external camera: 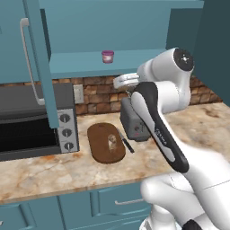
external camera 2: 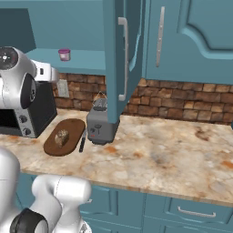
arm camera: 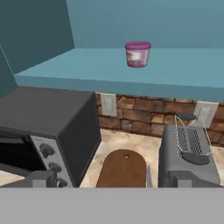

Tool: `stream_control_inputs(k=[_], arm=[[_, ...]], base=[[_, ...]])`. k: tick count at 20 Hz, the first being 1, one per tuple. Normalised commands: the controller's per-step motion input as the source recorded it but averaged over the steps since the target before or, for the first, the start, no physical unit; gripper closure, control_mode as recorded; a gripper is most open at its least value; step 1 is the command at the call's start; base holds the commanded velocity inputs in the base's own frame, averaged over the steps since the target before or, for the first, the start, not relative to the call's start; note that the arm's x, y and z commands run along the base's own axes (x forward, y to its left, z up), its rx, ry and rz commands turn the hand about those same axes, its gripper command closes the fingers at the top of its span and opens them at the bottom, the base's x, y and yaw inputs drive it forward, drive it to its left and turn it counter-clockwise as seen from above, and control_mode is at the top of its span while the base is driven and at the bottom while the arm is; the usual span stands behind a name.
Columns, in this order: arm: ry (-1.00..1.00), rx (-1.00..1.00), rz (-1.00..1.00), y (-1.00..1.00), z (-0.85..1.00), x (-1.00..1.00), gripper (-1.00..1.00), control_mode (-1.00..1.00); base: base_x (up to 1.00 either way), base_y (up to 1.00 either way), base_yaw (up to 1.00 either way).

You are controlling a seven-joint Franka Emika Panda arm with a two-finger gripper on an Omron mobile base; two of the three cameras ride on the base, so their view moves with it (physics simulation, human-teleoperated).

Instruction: Pick the bread, place it on the cutting board, pick the jam, place it on the counter, and close the cabinet.

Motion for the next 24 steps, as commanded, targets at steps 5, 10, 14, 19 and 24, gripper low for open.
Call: stream_control_inputs(k=[5, 10, 14, 19, 24], arm=[[0.04, 0.00, 0.00, 0.00, 0.21, 0.00, -1.00, -1.00], [0.04, 0.00, 0.00, 0.00, 0.17, 0.00, -1.00, -1.00], [0.03, 0.00, 0.00, 0.00, 0.15, 0.00, -1.00, -1.00], [0.02, 0.00, 0.00, -0.02, 0.08, 0.00, -1.00, -1.00], [0.01, 0.00, 0.00, -0.08, 0.01, 0.07, -1.00, -1.00]], base=[[0.00, 0.00, 0.00], [0.00, 0.00, 0.00], [0.00, 0.00, 0.00], [0.00, 0.00, 0.00], [0.00, 0.00, 0.00]])
